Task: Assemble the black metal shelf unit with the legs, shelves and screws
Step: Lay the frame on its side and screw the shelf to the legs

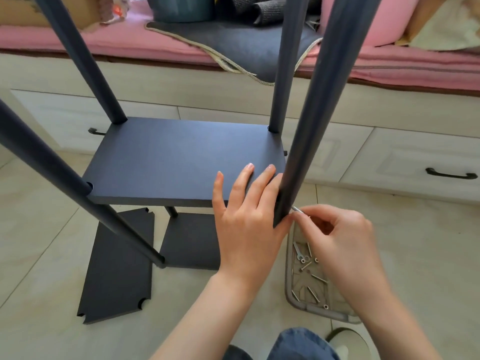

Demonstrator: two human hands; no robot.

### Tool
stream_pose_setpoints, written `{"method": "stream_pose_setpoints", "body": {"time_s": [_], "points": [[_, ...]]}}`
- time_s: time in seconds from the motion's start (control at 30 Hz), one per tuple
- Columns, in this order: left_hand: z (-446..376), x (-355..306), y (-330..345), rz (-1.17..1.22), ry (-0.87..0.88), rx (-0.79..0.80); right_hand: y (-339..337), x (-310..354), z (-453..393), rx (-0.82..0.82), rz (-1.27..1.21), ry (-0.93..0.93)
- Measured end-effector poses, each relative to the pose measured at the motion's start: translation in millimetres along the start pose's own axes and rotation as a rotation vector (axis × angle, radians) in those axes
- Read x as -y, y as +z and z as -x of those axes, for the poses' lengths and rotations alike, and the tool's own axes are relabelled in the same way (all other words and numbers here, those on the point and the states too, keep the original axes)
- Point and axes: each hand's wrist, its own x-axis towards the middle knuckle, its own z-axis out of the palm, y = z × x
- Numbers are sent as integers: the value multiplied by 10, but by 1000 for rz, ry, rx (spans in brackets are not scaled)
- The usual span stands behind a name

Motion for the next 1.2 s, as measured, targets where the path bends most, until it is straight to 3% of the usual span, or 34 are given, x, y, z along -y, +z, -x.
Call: {"method": "stream_pose_setpoints", "body": {"time_s": [0.17,0.37,0.6,0.67,0.8,0.87,1.03,1.2], "points": [[10,18,-5,15,2,14,19,-25,-8,-43,-6,-15],[44,49,-70,62,25,-40,121,27,0,-125,-200,18],[181,20,-212,504,-57,-315,324,4,114,-287,-484,147],[256,8,-259,647,-218,-274,362,3,119,-295,-499,165],[308,-47,-230,940,-869,-165,381,22,134,-308,-487,175],[273,-18,-163,1018,-1046,-102,379,21,140,-311,-460,154],[131,-31,-142,1337,-985,68,405,-18,224,-196,-303,57],[45,-77,-95,1432,-1013,164,377,-25,208,-171,-298,73]]}}
